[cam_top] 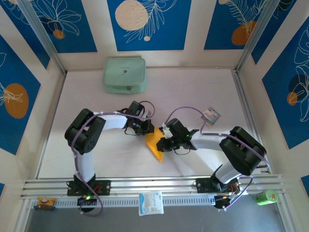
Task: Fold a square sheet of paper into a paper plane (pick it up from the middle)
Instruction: Third fold the triangle at the center of the table.
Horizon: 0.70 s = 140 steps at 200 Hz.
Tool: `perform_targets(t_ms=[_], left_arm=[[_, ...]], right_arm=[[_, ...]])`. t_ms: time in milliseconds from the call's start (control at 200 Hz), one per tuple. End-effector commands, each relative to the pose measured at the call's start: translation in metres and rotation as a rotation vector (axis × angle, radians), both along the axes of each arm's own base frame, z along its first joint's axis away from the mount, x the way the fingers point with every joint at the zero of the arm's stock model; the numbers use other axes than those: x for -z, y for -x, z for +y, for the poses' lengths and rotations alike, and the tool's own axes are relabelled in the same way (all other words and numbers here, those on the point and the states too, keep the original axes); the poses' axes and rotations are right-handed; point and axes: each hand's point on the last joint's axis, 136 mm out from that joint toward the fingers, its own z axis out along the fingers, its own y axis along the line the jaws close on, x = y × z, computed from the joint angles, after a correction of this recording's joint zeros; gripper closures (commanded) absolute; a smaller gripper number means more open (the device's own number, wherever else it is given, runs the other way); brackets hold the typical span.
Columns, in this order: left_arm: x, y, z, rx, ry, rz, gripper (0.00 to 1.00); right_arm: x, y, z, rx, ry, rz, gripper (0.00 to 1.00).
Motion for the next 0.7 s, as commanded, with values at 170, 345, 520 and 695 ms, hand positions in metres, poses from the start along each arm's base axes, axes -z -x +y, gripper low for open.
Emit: perform_targets(t_ms=[170,345,520,695], left_arm=[[0.0160,0.0107,0.0100,-0.004,-0.051,0.044,0.90],[0.0154,0.0105,0.0100,-0.005,-0.050,0.043,0.90],[0.0133,0.0097,0.0095,-0.004,-0.048,0.038,0.90],[0.0124,0.0093,0.0089,-0.004,-0.046,0.037,0.91]], right_arm=[[-0.0048,-0.0107,-0.0019,0.006,0.035,-0.046,0.97],[-0.0028,-0.0108,-0.0020,-0.001,0.047,-0.040,0.96],[-0.0011,-0.0101,-0.0034,-0.001,0.056,-0.040,0.97],[0.0010,-0.0090,-0.0047,0.000,0.066,-0.035,0.97]])
